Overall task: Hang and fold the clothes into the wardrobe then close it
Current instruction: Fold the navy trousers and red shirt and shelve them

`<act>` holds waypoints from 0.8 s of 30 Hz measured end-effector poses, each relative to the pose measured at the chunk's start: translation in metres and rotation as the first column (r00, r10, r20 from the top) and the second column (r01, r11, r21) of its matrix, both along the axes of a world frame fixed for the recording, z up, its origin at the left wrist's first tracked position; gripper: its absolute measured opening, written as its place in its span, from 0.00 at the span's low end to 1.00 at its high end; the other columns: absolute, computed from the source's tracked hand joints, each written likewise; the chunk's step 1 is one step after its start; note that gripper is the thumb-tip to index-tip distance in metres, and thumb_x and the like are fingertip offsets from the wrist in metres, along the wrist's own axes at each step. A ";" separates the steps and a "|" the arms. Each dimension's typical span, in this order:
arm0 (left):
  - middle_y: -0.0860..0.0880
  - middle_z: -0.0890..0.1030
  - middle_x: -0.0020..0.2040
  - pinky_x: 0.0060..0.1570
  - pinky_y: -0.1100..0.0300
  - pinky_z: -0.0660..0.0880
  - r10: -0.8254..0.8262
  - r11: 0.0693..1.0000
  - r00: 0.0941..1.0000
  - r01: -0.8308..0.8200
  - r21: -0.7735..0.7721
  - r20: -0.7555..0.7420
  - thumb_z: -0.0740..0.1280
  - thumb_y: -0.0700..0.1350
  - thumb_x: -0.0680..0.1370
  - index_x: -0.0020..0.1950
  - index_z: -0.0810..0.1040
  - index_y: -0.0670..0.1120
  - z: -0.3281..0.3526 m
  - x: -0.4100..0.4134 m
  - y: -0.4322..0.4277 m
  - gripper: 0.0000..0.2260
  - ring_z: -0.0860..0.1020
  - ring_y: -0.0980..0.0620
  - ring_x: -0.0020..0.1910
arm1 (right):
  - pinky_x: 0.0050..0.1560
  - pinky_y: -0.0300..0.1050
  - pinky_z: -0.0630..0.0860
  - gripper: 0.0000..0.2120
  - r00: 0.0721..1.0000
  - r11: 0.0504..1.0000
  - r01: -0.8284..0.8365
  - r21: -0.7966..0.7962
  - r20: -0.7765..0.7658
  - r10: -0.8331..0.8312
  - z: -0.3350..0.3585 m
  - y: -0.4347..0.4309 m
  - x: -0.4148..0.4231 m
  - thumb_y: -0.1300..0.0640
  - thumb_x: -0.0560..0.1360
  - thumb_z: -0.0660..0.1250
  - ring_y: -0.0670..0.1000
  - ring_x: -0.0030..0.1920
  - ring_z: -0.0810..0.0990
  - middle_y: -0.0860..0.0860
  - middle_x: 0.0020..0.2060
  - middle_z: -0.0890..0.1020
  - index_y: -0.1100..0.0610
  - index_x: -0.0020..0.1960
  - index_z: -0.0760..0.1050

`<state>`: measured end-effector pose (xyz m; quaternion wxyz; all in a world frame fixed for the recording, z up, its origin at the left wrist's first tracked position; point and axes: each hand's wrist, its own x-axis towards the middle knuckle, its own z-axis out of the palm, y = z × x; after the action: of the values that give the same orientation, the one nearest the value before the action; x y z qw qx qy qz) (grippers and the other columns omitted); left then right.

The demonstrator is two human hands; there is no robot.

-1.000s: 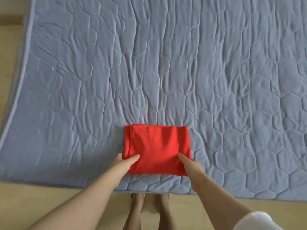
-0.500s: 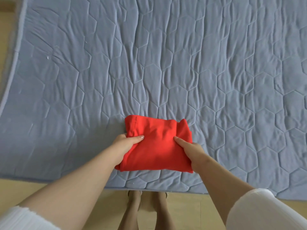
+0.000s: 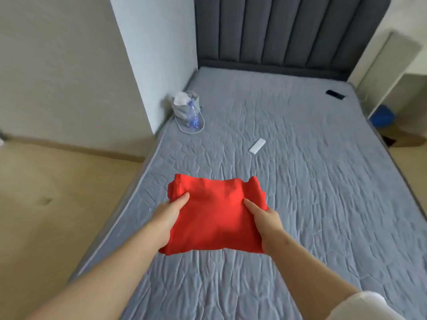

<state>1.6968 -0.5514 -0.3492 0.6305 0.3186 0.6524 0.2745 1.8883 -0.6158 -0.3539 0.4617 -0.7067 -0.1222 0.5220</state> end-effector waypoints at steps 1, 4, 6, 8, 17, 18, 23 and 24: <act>0.44 0.82 0.47 0.50 0.51 0.77 0.038 0.998 0.999 -0.039 0.053 0.009 0.69 0.54 0.73 0.52 0.79 0.46 0.030 -0.005 0.005 0.14 0.81 0.46 0.47 | 0.50 0.50 0.78 0.08 1.000 0.998 -0.027 0.049 0.016 0.026 0.032 0.012 -0.003 0.52 0.71 0.71 0.55 0.41 0.80 0.53 0.36 0.81 0.54 0.39 0.75; 0.44 0.81 0.53 0.56 0.52 0.74 0.175 0.964 0.983 -0.184 0.193 0.063 0.69 0.54 0.74 0.59 0.77 0.47 0.113 -0.031 0.013 0.17 0.79 0.45 0.51 | 0.52 0.52 0.77 0.08 0.989 0.972 -0.140 0.190 0.072 0.129 0.121 0.045 -0.025 0.53 0.72 0.71 0.56 0.42 0.79 0.53 0.36 0.80 0.54 0.38 0.74; 0.43 0.80 0.54 0.56 0.51 0.74 0.256 0.930 0.961 -0.274 0.246 0.100 0.69 0.54 0.74 0.59 0.77 0.46 0.159 -0.057 0.013 0.18 0.79 0.44 0.51 | 0.49 0.49 0.76 0.09 0.973 0.936 -0.223 0.271 0.117 0.198 0.168 0.061 -0.050 0.53 0.72 0.70 0.55 0.39 0.79 0.53 0.36 0.79 0.56 0.38 0.73; 0.43 0.80 0.55 0.58 0.48 0.73 0.324 0.890 0.939 -0.343 0.301 0.112 0.68 0.54 0.75 0.60 0.76 0.45 0.197 -0.092 0.006 0.18 0.78 0.42 0.53 | 0.52 0.49 0.75 0.09 0.951 0.890 -0.306 0.338 0.144 0.272 0.205 0.073 -0.083 0.53 0.73 0.70 0.56 0.43 0.79 0.55 0.40 0.80 0.58 0.44 0.75; 0.40 0.79 0.56 0.57 0.47 0.73 0.610 0.701 0.778 -0.618 0.357 0.150 0.68 0.52 0.75 0.64 0.74 0.43 0.277 -0.304 -0.070 0.20 0.78 0.40 0.53 | 0.47 0.47 0.68 0.09 0.760 0.663 -0.628 0.409 0.136 0.636 0.279 0.076 -0.301 0.54 0.74 0.67 0.53 0.38 0.74 0.52 0.36 0.75 0.58 0.49 0.71; 0.39 0.78 0.57 0.56 0.48 0.73 0.651 0.663 0.744 -0.654 0.364 0.152 0.68 0.51 0.75 0.65 0.73 0.42 0.279 -0.329 -0.078 0.21 0.78 0.40 0.53 | 0.48 0.47 0.68 0.10 0.731 0.638 -0.656 0.402 0.129 0.670 0.282 0.074 -0.331 0.54 0.75 0.67 0.55 0.41 0.75 0.52 0.36 0.75 0.58 0.51 0.71; 0.38 0.76 0.61 0.54 0.49 0.71 0.808 0.474 0.552 -0.817 0.329 0.205 0.67 0.49 0.77 0.68 0.70 0.41 0.279 -0.467 -0.116 0.22 0.76 0.39 0.57 | 0.48 0.49 0.73 0.20 0.532 0.488 -0.800 0.349 0.036 0.846 0.295 0.059 -0.479 0.50 0.73 0.68 0.57 0.45 0.78 0.56 0.41 0.80 0.60 0.60 0.73; 0.38 0.76 0.61 0.53 0.49 0.71 0.835 0.419 0.496 -0.854 0.309 0.239 0.66 0.48 0.77 0.69 0.69 0.42 0.277 -0.495 -0.124 0.22 0.75 0.39 0.58 | 0.46 0.50 0.76 0.21 0.470 0.456 -0.820 0.348 -0.048 0.882 0.297 0.057 -0.507 0.48 0.72 0.69 0.58 0.43 0.81 0.57 0.42 0.83 0.60 0.59 0.75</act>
<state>1.2013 -0.6751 -0.0718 0.3458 0.0594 0.6394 0.6841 1.3810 -0.5591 -0.0569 0.2401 -0.4139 -0.4801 0.7353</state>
